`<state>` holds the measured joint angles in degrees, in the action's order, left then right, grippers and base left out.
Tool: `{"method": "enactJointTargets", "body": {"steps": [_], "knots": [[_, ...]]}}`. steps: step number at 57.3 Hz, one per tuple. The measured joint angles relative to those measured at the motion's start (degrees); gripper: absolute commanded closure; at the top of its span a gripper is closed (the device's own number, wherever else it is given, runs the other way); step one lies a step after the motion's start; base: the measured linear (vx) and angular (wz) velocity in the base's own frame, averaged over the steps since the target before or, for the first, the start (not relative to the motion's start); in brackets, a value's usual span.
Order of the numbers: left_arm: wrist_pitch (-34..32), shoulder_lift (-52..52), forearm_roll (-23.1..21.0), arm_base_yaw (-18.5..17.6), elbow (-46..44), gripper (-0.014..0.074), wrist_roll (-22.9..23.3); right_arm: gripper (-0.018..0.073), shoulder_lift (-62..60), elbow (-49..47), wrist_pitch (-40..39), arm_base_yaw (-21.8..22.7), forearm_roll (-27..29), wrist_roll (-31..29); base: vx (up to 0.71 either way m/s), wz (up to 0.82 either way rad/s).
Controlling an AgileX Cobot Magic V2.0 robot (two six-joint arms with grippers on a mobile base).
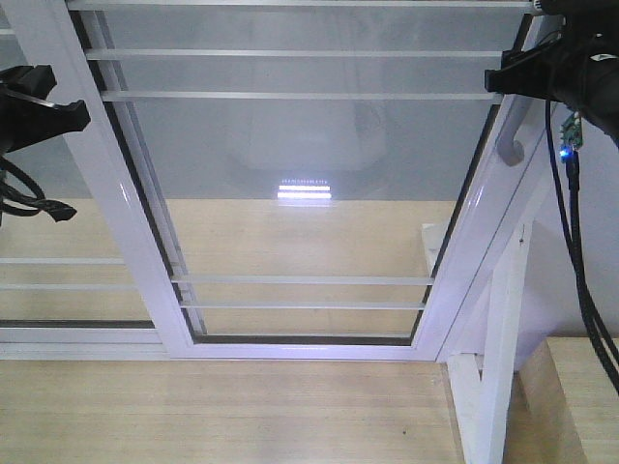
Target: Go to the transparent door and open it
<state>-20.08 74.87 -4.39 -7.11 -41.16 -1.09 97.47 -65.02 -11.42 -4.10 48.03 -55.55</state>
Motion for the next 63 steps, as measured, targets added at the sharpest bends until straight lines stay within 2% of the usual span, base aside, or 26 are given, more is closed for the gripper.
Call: {"method": "enactJointTargets", "body": {"steps": [9, 47, 54, 63], "knots": [[0.33, 0.0, 0.0, 0.0, 0.0, 0.0593, 0.0, 0.0015, 0.81, 0.0, -3.16, 0.0, 0.0, 0.19, 0.0, 0.0], [0.33, 0.0, 0.0, 0.0, 0.0, 0.0593, 0.0, 0.0032, 7.3, -5.21, -3.5, 0.11, -0.06, 1.74, 0.0, 0.0], [0.33, 0.0, 0.0, 0.0, 0.0, 0.0593, 0.0, 0.0125, 7.62, -5.23, -3.6, 0.11, -0.06, 1.74, 0.0, 0.0], [0.33, 0.0, 0.0, 0.0, 0.0, 0.0593, 0.0, 0.0389, 7.73, -5.23, -5.17, 0.11, -0.06, 1.7, 0.0, 0.0]]}}
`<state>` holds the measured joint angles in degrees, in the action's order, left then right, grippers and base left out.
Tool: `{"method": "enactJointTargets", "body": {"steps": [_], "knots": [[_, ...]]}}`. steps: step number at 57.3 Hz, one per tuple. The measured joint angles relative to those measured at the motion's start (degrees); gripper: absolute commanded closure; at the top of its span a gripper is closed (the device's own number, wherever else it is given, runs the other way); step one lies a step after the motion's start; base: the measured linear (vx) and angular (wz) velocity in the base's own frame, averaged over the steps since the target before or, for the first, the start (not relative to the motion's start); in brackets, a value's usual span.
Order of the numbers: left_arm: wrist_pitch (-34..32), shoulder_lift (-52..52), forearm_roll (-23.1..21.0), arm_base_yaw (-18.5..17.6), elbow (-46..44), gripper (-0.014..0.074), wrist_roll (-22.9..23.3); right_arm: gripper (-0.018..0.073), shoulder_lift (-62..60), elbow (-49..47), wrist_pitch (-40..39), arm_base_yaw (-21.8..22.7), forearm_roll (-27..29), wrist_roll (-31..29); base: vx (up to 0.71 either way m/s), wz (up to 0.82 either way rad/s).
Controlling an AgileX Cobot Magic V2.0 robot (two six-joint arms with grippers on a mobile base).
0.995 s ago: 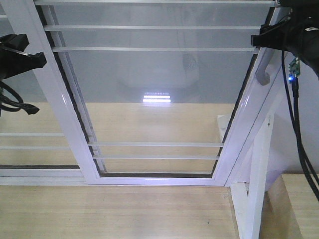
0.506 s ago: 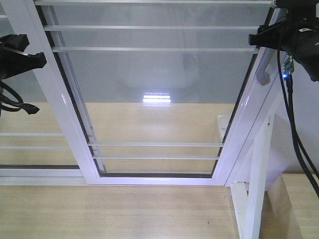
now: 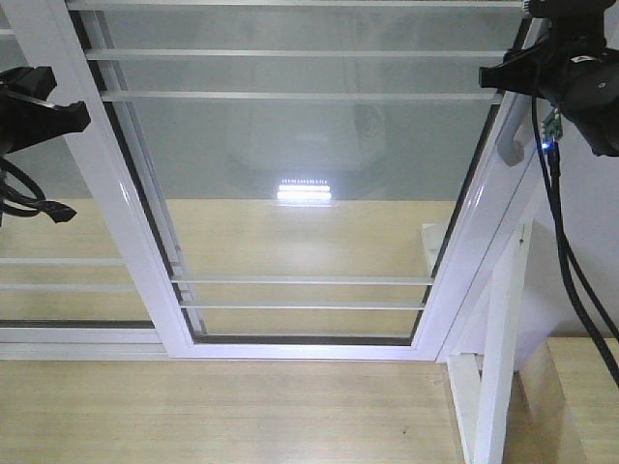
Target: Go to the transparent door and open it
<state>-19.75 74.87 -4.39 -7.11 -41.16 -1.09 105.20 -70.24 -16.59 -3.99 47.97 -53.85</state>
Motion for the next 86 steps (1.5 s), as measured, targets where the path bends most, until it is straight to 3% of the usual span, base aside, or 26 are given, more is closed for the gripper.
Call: {"method": "enactJointTargets", "body": {"steps": [6, 45, 86], "knots": [[0.0, 0.0, 0.0, 0.0, 0.0, 0.0593, 0.0, 0.0575, 0.0, -0.05, 0.05, -0.12, 1.03, 1.35, 0.0, 0.0], [0.0, 0.0, 0.0, 0.0, 0.0, 0.0593, 0.0, 0.0565, -0.03, -0.46, 1.72, -1.49, 0.03, 3.61, 0.0, 0.0], [0.0, 0.0, 0.0, 0.0, 0.0, 0.0593, 0.0, 0.0562, 1.15, -1.36, 0.25, -14.43, -1.8, 4.31, 0.0, 0.0]]}}
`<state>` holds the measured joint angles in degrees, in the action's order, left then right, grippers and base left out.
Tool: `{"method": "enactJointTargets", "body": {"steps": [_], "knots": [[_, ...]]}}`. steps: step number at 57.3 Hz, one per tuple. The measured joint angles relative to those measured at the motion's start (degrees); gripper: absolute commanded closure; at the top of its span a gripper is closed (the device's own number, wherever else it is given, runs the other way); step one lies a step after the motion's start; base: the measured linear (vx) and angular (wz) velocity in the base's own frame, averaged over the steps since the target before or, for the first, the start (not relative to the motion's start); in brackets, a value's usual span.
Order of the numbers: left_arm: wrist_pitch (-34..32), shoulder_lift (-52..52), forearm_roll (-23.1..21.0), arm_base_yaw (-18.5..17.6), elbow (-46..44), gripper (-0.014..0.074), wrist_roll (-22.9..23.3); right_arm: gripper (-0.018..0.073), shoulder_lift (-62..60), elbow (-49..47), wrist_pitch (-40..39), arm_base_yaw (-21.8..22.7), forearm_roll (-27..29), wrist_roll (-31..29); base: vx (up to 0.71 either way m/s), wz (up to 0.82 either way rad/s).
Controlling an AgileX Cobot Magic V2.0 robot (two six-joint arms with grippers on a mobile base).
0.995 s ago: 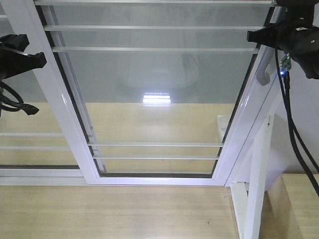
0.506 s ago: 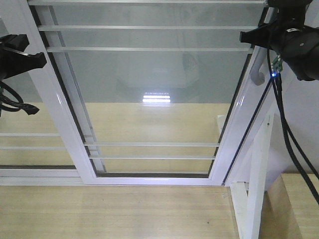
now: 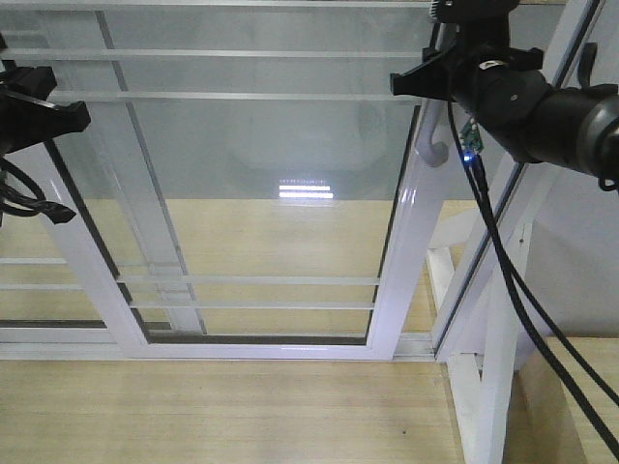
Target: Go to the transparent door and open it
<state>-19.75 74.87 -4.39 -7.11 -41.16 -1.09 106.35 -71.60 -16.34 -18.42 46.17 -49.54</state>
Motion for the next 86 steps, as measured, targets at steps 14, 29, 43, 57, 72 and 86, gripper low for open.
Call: {"method": "enactJointTargets", "body": {"steps": [14, 29, 43, 57, 72, 86], "knots": [[0.0, 0.0, 0.0, 0.0, 0.0, 0.0593, 0.0, 0.0562, 0.71, -1.03, 1.79, -3.68, -2.28, 0.07, 0.0, 0.0], [0.0, 0.0, 0.0, 0.0, 0.0, 0.0593, 0.0, 0.0562, 0.88, -1.4, 1.29, -5.89, -3.23, 1.04, 0.0, 0.0], [-0.11, 0.0, 0.0, 0.0, 0.0, 0.0593, 0.05, 0.0562, -1.12, 0.68, 2.68, -10.2, -5.95, -0.81, 0.0, -0.01], [-0.06, 0.0, -0.07, -0.06, 0.0, 0.0593, 0.1, 0.0562, -0.99, 0.97, 6.05, -15.52, -10.52, -1.39, 0.0, 0.0], [0.06, 0.0, -0.07, -0.06, 0.0, 0.0593, 0.1, 0.0562, -3.27, 1.22, 5.72, -14.23, -10.16, -1.39, 0.0, 0.0], [1.89, 0.0, 0.03, -0.06, 0.0, 0.0583, 0.1, 0.0562, -10.9, 4.16, 5.66, -7.53, -4.88, -1.43, 0.0, 0.0]]}}
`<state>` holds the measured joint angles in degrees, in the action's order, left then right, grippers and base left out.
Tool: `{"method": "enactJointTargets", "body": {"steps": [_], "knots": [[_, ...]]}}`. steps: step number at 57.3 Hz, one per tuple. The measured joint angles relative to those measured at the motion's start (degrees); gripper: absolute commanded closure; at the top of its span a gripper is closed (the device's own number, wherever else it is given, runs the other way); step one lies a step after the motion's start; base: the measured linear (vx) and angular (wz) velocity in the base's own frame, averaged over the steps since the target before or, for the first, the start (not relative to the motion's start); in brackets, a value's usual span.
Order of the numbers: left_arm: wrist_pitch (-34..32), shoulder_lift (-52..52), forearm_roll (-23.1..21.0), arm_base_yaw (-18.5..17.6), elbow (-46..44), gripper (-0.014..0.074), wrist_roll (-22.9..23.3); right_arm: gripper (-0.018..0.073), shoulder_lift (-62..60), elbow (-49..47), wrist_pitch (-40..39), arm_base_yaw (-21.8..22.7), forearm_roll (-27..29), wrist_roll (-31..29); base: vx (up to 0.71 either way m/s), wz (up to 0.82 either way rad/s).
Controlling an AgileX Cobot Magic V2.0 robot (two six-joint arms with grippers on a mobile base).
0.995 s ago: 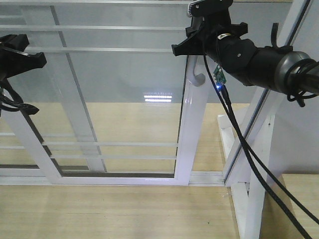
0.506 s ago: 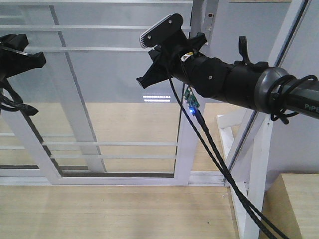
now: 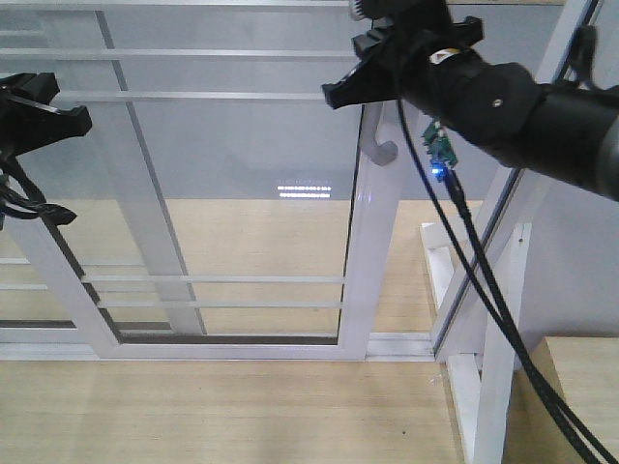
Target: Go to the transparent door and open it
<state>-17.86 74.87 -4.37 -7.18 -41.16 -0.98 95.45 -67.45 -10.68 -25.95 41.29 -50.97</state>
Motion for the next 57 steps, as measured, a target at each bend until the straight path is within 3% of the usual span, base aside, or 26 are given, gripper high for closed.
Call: {"method": "enactJointTargets", "body": {"steps": [14, 21, 33, 42, 47, 57], "knots": [[-1.3, 1.25, 0.69, -2.21, 0.0, 0.0538, 0.07, 0.0562, -8.28, 11.3, -2.67, 5.21, 0.35, -0.2, 0.0, 0.0], [-5.56, 4.56, 4.37, -5.54, 0.0, 0.0472, 1.34, 0.0562, -11.81, 15.52, -3.43, 6.83, 0.35, -0.53, 0.0, 0.0], [-13.45, 12.84, 11.37, -10.27, -2.5, 0.0285, 11.42, 0.0562, -15.68, 19.51, -4.31, 7.89, 0.61, -2.02, 0.0, 0.0], [-17.57, 19.46, 19.22, -12.84, -7.2, 0.0143, 17.69, 0.0562, -16.24, 19.65, -4.31, 7.95, 0.73, -2.89, 0.0, 0.0], [-19.09, 22.41, 21.85, -14.48, -10.31, 0.0101, 19.35, 0.0562, -16.24, 19.72, -4.36, 8.0, 0.73, -3.0, 0.0, 0.0], [-19.59, 27.5, 22.91, -17.38, -16.95, 0.0088, 21.28, 0.0562, -16.24, 19.72, -4.53, 8.0, 0.78, -3.0, 0.0, 0.0]]}}
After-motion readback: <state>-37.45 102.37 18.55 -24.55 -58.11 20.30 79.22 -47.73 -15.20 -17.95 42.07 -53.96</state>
